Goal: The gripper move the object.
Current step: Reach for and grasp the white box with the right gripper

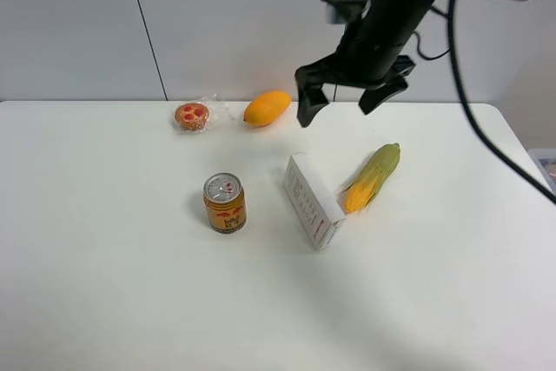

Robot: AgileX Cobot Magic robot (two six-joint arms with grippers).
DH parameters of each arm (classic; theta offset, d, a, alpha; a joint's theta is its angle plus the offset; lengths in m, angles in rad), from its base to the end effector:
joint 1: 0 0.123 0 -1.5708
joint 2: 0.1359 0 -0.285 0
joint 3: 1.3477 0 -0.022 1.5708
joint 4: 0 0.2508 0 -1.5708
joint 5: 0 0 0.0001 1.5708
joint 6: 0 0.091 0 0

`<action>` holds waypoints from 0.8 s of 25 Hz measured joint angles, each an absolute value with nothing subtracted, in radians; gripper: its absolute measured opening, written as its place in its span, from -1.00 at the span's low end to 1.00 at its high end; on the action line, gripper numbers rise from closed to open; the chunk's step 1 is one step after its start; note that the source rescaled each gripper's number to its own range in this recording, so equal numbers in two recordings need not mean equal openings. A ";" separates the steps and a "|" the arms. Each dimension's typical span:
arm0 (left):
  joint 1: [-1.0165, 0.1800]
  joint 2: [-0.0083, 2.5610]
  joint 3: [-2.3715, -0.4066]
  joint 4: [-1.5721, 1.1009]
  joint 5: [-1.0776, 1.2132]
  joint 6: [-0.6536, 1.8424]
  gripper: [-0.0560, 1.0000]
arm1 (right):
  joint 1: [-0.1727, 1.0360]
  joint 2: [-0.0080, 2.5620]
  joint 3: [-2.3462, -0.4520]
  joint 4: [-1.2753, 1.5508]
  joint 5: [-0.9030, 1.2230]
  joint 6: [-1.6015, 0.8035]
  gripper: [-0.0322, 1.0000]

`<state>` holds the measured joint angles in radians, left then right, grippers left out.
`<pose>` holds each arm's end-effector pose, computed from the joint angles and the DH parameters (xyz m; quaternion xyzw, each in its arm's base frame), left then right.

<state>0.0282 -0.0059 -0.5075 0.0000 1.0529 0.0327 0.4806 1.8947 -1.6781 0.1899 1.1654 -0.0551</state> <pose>-0.0063 -0.0002 0.2800 0.0019 0.8477 0.0161 0.5303 0.3500 0.2003 0.2818 -0.2368 0.9575 0.1183 0.1145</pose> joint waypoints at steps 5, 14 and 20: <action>0.028 -0.006 -0.507 0.000 1.053 0.033 1.00 | 0.569 2.024 -1.681 0.189 1.132 -0.055 1.00; 0.028 -0.006 -0.507 0.000 1.053 0.033 1.00 | 0.580 2.115 -1.681 0.132 1.135 0.022 0.88; 0.028 -0.006 -0.507 0.000 1.053 0.033 1.00 | 0.580 2.116 -1.681 0.122 1.131 0.089 0.87</action>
